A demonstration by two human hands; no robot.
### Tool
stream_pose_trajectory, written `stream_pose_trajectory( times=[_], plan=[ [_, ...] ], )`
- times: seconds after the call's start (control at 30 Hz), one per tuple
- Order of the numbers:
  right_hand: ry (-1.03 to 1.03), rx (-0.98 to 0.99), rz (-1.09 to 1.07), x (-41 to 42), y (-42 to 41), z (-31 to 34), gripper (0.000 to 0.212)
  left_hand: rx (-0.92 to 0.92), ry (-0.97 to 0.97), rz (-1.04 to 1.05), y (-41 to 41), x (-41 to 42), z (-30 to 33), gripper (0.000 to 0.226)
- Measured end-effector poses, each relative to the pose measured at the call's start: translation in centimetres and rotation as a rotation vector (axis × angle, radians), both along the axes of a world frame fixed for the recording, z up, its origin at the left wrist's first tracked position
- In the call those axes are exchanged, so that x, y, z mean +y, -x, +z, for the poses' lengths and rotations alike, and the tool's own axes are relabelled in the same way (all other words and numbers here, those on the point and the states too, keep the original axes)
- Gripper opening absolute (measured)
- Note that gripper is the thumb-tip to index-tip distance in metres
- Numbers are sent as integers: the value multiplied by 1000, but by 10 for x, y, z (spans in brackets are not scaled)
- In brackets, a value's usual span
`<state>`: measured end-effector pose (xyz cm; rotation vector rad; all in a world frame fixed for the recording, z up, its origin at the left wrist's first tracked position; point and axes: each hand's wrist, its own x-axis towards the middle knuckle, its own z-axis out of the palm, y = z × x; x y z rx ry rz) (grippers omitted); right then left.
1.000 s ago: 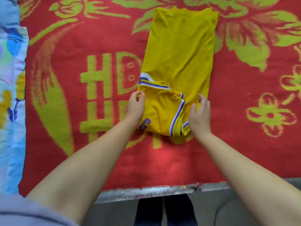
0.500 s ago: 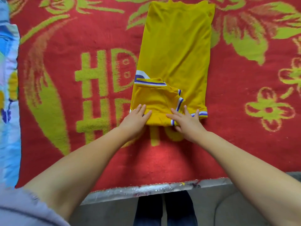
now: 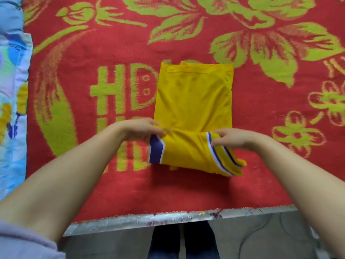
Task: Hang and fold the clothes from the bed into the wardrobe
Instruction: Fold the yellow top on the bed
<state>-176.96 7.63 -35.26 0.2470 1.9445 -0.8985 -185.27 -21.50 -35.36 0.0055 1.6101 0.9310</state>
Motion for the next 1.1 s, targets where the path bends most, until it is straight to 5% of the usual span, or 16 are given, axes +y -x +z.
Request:
stream_pose_trajectory(
  times=[0.13,0.23,0.47,0.67,0.83,0.97,1.1],
  plan=[
    [-108,337,-191,2,32,-24,61,226,50,550,16,11,-41,27],
    [-242,363,-150,-10,27,-50,68,341,95,666,-7,25,-75,31],
    [-434,690,-216,-14,8,-72,47,872,134,466,-27,31,-92,22],
    [-555,721,-161,-15,-12,-77,65,685,365,579,-26,22,-96,41],
    [-470,1008,226,-31,-41,-53,73,655,327,256,-60,7,-79,62],
    [-380,867,538,-42,-78,-58,81,664,243,296,-82,5,-75,65],
    [-491,650,581,-32,-85,-74,93,795,573,160,-87,20,-78,72]
  ],
)
